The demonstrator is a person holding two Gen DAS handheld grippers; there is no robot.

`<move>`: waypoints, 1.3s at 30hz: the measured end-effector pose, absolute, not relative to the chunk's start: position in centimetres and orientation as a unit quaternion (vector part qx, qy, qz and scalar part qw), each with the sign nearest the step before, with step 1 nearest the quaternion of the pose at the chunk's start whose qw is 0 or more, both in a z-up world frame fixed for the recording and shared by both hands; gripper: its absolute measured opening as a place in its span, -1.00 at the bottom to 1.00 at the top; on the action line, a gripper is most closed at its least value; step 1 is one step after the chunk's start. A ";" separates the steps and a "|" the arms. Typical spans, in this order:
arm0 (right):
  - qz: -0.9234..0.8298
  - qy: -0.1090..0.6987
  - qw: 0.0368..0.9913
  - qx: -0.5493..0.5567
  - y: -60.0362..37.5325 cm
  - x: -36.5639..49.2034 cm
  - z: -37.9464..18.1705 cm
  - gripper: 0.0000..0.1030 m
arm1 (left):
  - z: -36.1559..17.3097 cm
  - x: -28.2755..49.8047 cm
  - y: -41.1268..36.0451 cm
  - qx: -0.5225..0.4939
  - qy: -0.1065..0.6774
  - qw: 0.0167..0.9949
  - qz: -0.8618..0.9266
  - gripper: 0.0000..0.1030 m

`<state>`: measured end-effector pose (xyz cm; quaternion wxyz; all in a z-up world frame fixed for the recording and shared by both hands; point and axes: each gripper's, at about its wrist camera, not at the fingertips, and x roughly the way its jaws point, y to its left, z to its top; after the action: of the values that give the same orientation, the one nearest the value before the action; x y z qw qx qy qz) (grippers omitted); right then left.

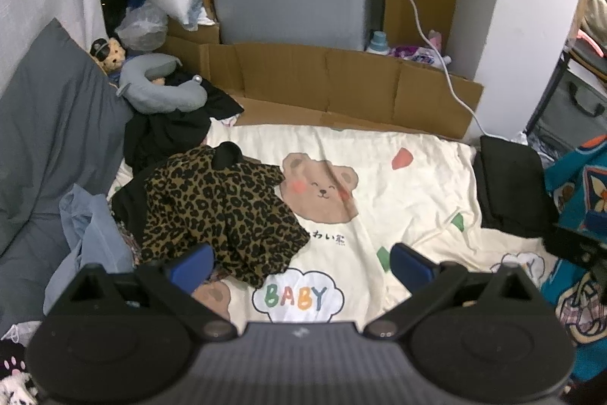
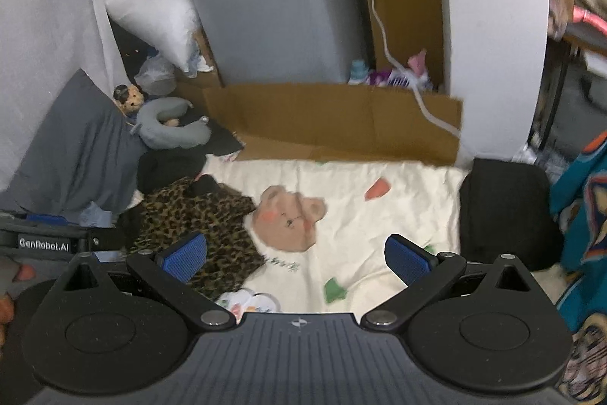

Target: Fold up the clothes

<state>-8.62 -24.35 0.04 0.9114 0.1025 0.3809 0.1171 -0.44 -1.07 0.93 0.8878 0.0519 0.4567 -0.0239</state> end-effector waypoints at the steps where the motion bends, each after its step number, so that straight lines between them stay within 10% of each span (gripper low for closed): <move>1: 0.118 0.386 0.909 0.108 -24.3 -8.5 -0.1 1.00 | 0.9 -0.4 -1.1 0.053 0.459 0.886 -0.027 0.96; 39: 0.175 0.429 0.883 0.071 -20.1 2.1 -6.0 0.98 | -4.9 8.8 13.0 0.022 0.452 0.892 -0.016 0.84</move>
<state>2.14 -20.06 -6.03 0.8832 0.0707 0.4294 0.1749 8.76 12.97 -4.92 0.8918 0.0217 0.4517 -0.0155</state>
